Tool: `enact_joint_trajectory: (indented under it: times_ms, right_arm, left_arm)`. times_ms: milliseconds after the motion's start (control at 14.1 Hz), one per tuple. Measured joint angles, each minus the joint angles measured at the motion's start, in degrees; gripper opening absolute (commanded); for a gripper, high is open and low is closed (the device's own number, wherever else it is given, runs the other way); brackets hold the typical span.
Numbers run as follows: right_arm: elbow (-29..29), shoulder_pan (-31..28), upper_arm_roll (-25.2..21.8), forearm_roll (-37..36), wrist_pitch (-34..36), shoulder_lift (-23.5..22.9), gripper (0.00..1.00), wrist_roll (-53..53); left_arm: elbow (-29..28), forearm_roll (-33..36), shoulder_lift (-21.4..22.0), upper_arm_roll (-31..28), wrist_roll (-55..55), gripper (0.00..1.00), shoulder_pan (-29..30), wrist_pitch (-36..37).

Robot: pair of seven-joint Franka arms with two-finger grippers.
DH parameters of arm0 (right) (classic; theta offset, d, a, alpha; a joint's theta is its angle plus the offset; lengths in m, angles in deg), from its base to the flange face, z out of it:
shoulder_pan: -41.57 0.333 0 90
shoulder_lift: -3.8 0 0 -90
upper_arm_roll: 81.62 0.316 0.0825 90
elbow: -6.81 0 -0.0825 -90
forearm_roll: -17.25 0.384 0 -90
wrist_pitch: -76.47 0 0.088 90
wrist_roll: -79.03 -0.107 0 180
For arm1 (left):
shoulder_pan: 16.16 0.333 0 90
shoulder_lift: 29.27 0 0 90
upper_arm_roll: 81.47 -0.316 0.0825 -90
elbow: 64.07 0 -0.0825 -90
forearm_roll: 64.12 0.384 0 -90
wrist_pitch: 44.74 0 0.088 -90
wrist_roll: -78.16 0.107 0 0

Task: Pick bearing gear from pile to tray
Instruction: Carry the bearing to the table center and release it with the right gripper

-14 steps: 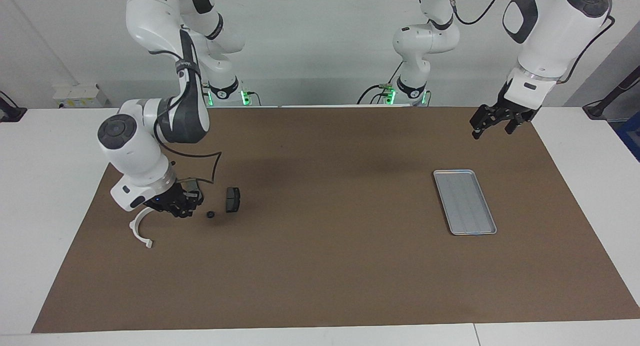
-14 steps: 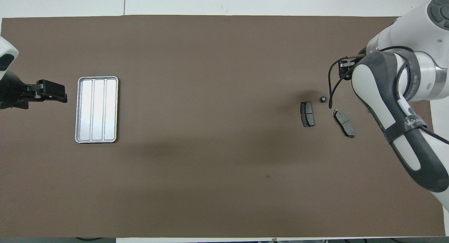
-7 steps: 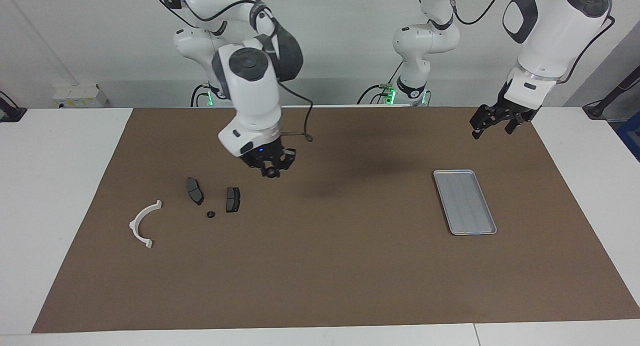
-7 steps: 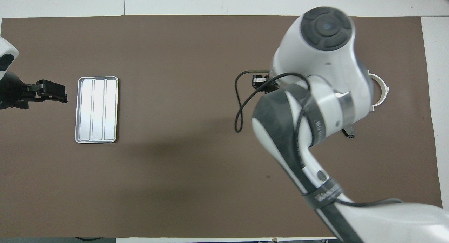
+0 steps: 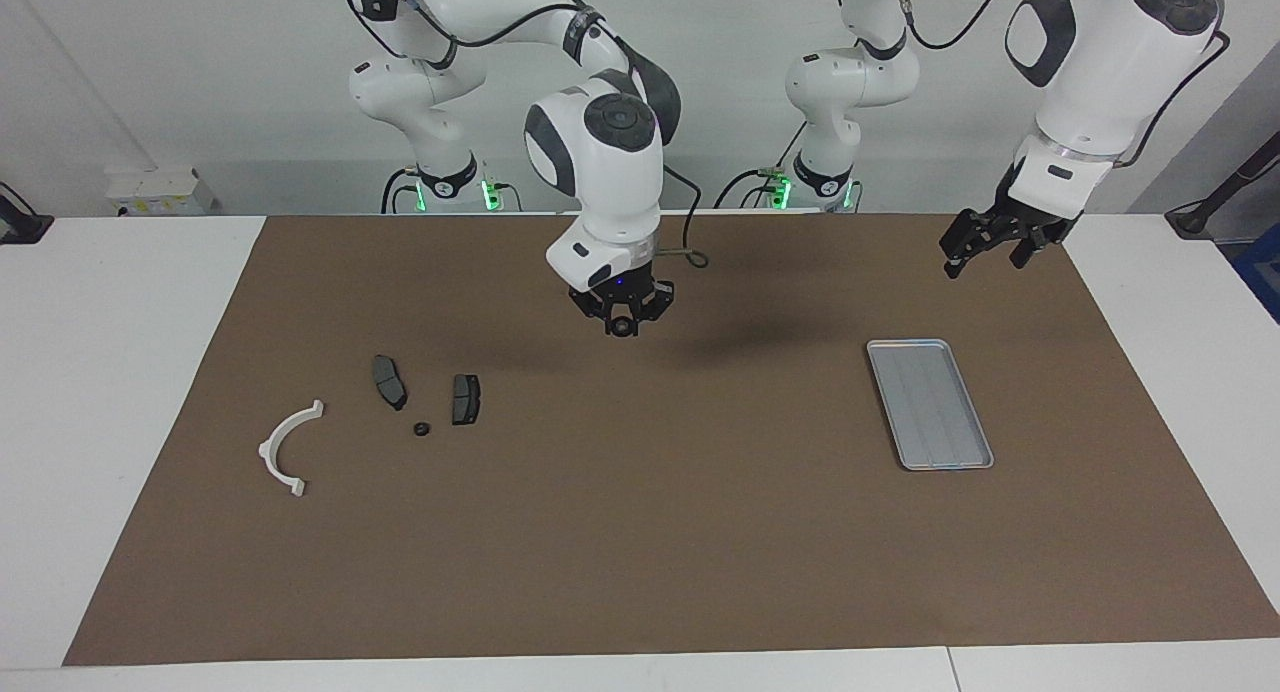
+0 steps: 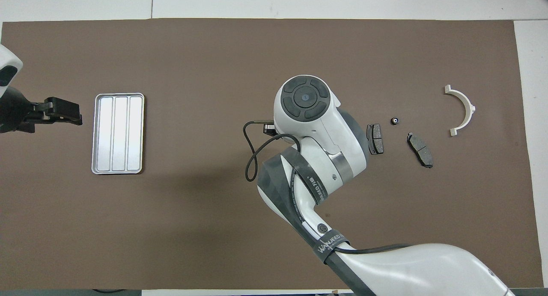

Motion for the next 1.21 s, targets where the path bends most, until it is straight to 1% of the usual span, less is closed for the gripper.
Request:
enact_joint_trajectory:
  times_ms: [497, 1208]
  right_arm:
    - [-0.5, 3.8, 0.1, 0.0, -6.7, -4.3, 0.00, -3.1]
    - [-0.8, 3.6, -0.2, -0.4, -13.2, -9.6, 0.00, -3.1]
  left_arm:
    - [0.0, 0.0, 0.0, 0.0, 0.0, 1.00, 0.0, 0.0]
    - [-0.1, 0.0, 0.0, 0.0, 0.0, 1.00, 0.0, 0.0]
